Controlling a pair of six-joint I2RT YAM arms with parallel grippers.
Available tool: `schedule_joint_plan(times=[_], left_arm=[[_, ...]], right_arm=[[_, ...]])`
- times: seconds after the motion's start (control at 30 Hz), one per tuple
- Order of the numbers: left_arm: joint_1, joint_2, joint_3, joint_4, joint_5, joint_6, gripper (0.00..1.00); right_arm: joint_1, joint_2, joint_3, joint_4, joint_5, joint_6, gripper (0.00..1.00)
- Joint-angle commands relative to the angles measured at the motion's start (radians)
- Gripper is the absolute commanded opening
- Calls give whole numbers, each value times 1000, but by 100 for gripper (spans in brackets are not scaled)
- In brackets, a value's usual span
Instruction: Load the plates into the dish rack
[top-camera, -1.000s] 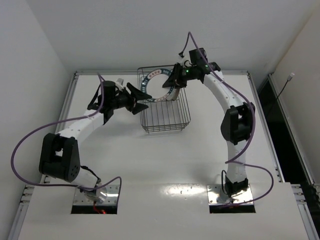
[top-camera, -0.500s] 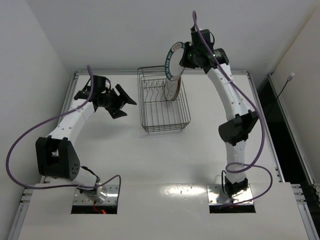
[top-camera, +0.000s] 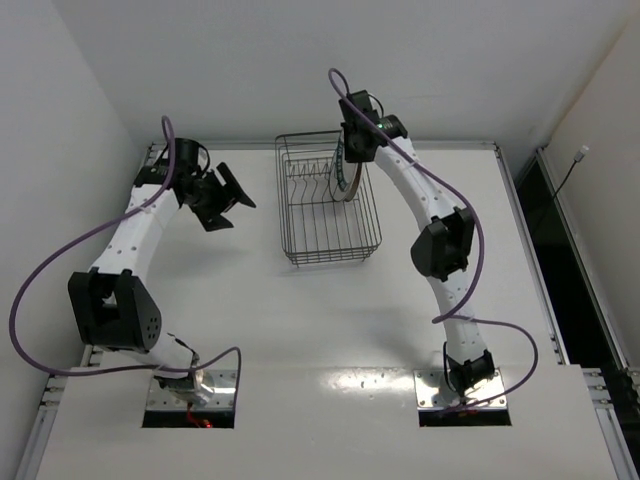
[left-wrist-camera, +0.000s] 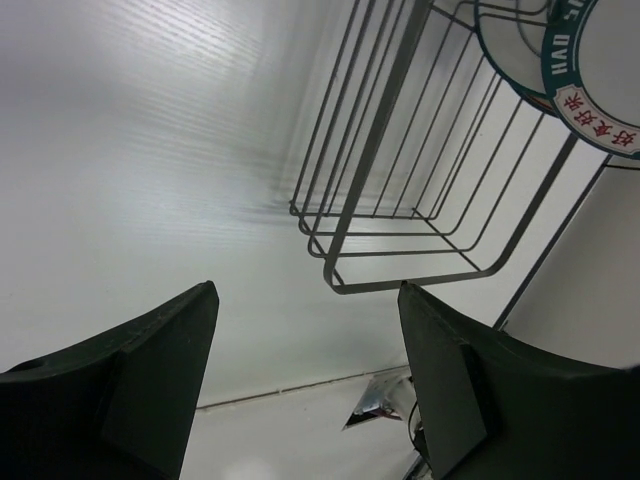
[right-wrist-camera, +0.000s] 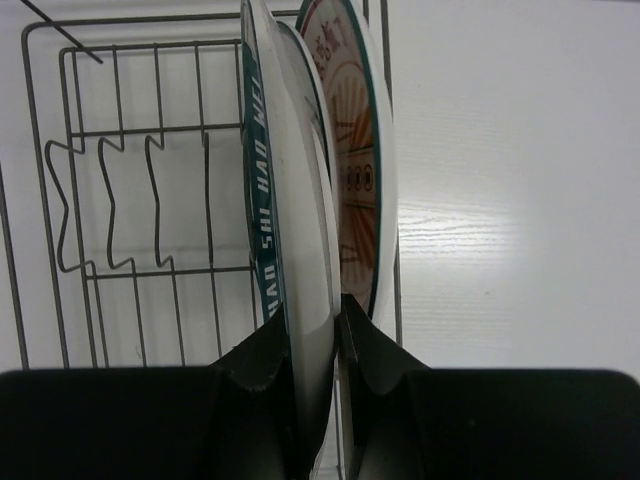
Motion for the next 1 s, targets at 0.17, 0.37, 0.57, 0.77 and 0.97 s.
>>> schedule_joint_plan(times=[0.17, 0.37, 0.57, 0.77, 0.97], left_arm=[[19, 58, 90, -78, -16, 45, 70], [19, 58, 74, -78, -27, 45, 70], [38, 49, 40, -68, -36, 36, 70], [47, 49, 40, -68, -27, 27, 70], [47, 49, 40, -68, -27, 27, 70]], right_arm=[[24, 5, -85, 95, 74, -41, 0], [34, -30, -27, 66, 123, -23, 0], [24, -85, 21, 54, 144, -4, 0], [24, -94, 58, 54, 144, -4, 0], [33, -84, 47, 63, 104, 5, 0]])
